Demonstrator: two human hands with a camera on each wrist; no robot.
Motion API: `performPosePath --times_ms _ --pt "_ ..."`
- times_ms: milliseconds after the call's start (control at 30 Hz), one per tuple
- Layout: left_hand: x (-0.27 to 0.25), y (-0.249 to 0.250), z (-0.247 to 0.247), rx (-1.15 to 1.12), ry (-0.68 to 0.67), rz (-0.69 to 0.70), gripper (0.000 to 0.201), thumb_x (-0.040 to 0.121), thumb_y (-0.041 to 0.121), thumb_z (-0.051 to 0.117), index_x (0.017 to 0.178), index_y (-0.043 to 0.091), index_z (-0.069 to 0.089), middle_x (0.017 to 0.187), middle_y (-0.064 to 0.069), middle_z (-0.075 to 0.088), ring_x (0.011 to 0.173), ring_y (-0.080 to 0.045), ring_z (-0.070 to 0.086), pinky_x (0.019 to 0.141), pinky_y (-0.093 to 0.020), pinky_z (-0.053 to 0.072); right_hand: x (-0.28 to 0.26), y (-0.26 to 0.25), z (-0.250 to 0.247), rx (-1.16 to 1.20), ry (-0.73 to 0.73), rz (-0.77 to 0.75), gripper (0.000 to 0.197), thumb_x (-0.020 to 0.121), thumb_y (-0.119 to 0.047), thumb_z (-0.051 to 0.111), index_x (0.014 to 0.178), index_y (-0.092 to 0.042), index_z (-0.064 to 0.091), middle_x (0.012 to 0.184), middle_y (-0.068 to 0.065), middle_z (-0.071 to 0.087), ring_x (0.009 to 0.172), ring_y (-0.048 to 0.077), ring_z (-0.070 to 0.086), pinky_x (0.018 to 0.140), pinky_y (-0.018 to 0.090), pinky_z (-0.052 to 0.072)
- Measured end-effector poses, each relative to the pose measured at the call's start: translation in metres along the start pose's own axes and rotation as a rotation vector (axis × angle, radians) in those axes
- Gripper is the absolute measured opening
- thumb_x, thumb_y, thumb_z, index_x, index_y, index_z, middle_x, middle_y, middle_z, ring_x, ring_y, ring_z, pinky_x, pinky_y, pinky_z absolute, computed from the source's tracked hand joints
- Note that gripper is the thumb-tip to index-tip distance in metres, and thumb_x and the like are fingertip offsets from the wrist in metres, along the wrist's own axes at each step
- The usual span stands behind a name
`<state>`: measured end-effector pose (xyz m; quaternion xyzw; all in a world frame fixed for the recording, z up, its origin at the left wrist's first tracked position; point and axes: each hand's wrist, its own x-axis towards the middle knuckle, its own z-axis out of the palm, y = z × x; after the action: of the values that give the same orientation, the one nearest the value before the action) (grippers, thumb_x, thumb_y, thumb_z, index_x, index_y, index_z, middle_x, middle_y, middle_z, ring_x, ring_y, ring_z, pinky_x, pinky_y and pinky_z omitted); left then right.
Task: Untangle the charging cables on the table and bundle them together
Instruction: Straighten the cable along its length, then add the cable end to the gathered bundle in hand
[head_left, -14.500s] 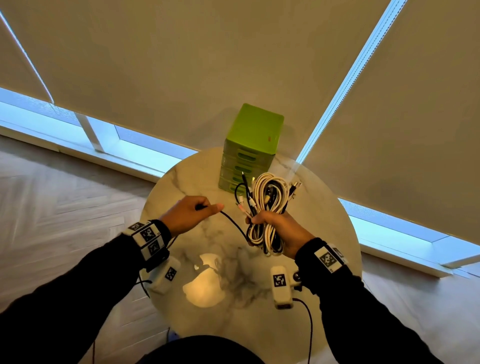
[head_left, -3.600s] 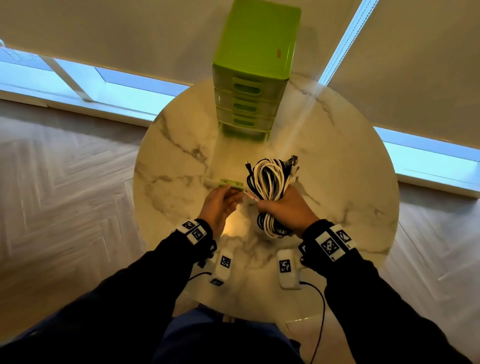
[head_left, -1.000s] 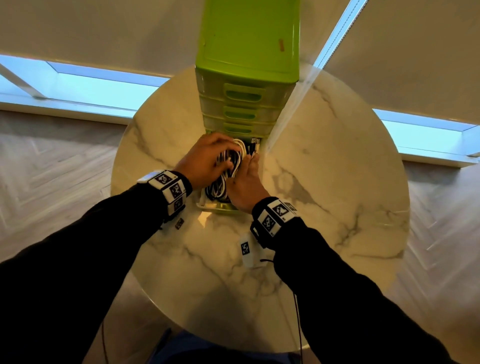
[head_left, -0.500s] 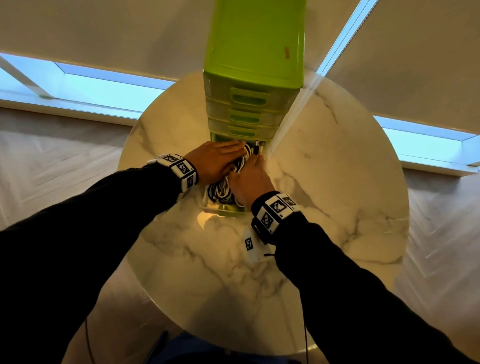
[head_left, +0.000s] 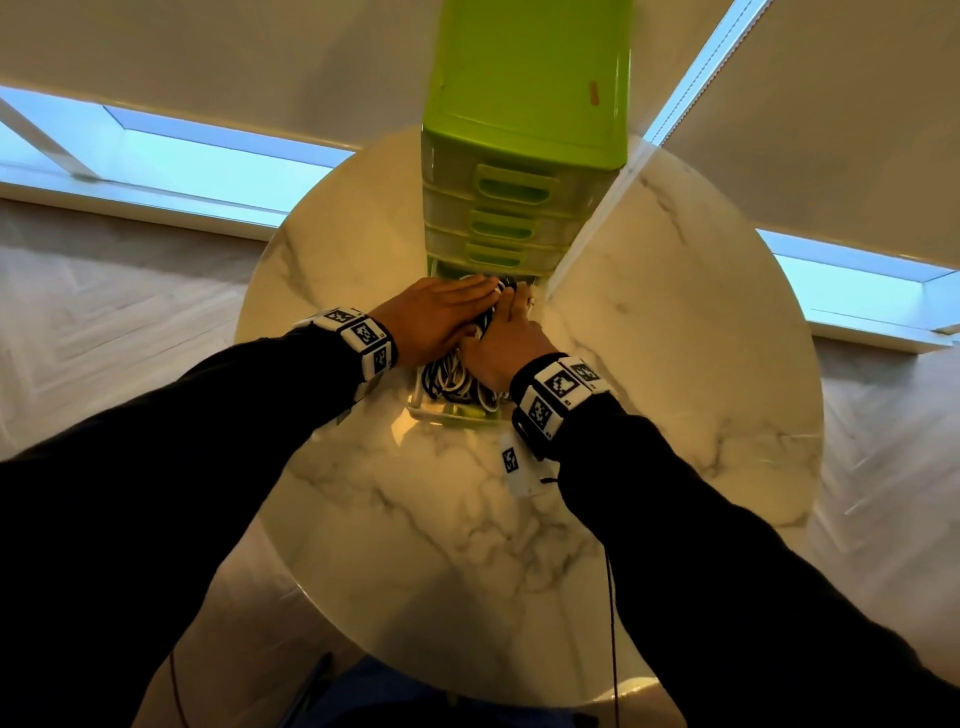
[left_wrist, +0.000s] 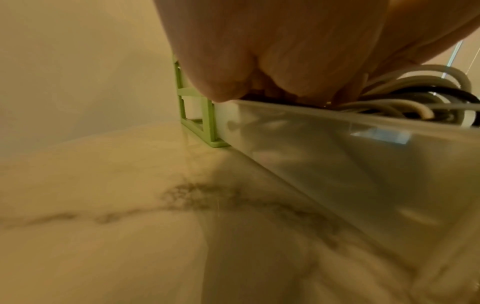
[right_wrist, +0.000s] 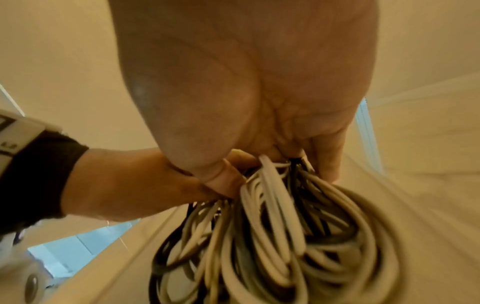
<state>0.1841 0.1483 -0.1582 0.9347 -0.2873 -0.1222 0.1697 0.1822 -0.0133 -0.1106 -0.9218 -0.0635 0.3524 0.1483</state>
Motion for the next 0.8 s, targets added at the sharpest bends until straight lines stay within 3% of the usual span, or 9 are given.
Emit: performPosePath --times_ms 133,200,333,467,533,600,667,733,800 --pt "-0.003 0.002 0.001 0.052 0.012 -0.017 0.067 0.101 0.047 0.016 0.157 0.013 0.027 0.165 -0.005 0.023 0.153 -0.022 0.023 0.117 -0.044 0.029 -0.016 0.008 0.025 -0.098 0.156 -0.159 0.072 0.104 -0.037 0.028 0.156 0.006 0.001 0.163 0.029 -0.007 0.152 0.043 -0.007 0.125 0.049 0.006" --pt "-0.004 0.003 0.001 0.077 0.006 -0.028 0.061 0.105 0.044 0.022 0.159 0.016 0.022 0.167 -0.003 0.017 0.154 -0.019 0.018 0.117 -0.04 0.024 -0.032 0.013 0.041 -0.098 0.266 -0.219 0.076 0.103 -0.046 0.024 0.156 0.004 0.002 0.164 0.025 -0.009 0.152 0.04 -0.011 0.125 0.049 -0.002" --pt "-0.004 0.003 0.001 -0.026 0.093 0.013 0.063 0.103 0.045 0.025 0.153 0.011 0.038 0.161 -0.009 0.033 0.149 -0.023 0.032 0.116 -0.04 0.03 -0.045 0.033 0.055 -0.261 0.262 -0.39 0.128 0.076 -0.087 0.045 0.158 -0.003 -0.007 0.164 0.017 -0.018 0.153 0.03 -0.016 0.125 0.044 -0.006" --pt "-0.009 -0.005 0.0 -0.305 0.304 0.055 0.04 0.097 0.032 0.062 0.129 0.008 0.067 0.133 -0.011 0.066 0.129 -0.026 0.057 0.11 -0.039 0.045 -0.03 0.048 0.045 -0.35 0.204 -0.485 0.125 0.077 -0.067 0.07 0.157 0.003 0.004 0.164 0.025 -0.001 0.153 0.038 -0.001 0.126 0.047 0.01" --pt "-0.015 -0.001 -0.002 -0.327 0.406 -0.084 0.039 0.089 0.04 0.072 0.115 0.011 0.068 0.119 -0.009 0.066 0.112 -0.026 0.06 0.096 -0.044 0.049 -0.029 0.047 0.044 -0.378 0.182 -0.499 0.121 0.079 -0.058 0.072 0.157 0.002 0.002 0.164 0.025 -0.002 0.153 0.038 -0.002 0.125 0.047 0.009" --pt "-0.019 0.001 0.0 -0.311 0.517 -0.359 0.066 0.071 0.055 0.082 0.115 0.012 0.058 0.119 -0.008 0.055 0.108 -0.023 0.05 0.091 -0.036 0.042 -0.028 0.046 0.046 -0.369 0.178 -0.486 0.12 0.08 -0.052 0.072 0.157 0.0 -0.003 0.165 0.023 -0.005 0.154 0.037 -0.005 0.125 0.047 0.009" --pt "-0.018 -0.001 -0.003 -0.434 0.584 -0.529 0.105 0.055 0.063 0.087 0.133 0.007 0.044 0.132 -0.013 0.042 0.116 -0.02 0.041 0.096 -0.029 0.038 -0.028 0.045 0.047 -0.327 0.19 -0.477 0.121 0.079 -0.051 0.073 0.158 -0.007 -0.006 0.166 0.022 -0.003 0.154 0.036 -0.004 0.125 0.047 0.01" --pt "-0.011 -0.011 -0.008 -0.618 0.565 -0.55 0.13 0.051 0.056 0.093 0.15 0.006 0.025 0.147 -0.016 0.029 0.13 -0.02 0.035 0.108 -0.03 0.036 -0.028 0.046 0.048 -0.354 0.22 -0.5 0.117 0.079 -0.053 0.072 0.16 -0.019 -0.006 0.165 0.023 -0.002 0.154 0.038 -0.002 0.125 0.047 0.01" --pt "-0.003 -0.021 -0.017 -0.706 0.53 -0.479 0.131 0.055 0.044 0.097 0.154 0.009 0.018 0.153 -0.014 0.025 0.139 -0.02 0.032 0.114 -0.036 0.036 -0.026 0.048 0.05 -0.411 0.238 -0.516 0.111 0.082 -0.056 0.07 0.161 -0.023 0.0 0.164 0.026 -0.003 0.153 0.041 0.0 0.125 0.047 0.011"
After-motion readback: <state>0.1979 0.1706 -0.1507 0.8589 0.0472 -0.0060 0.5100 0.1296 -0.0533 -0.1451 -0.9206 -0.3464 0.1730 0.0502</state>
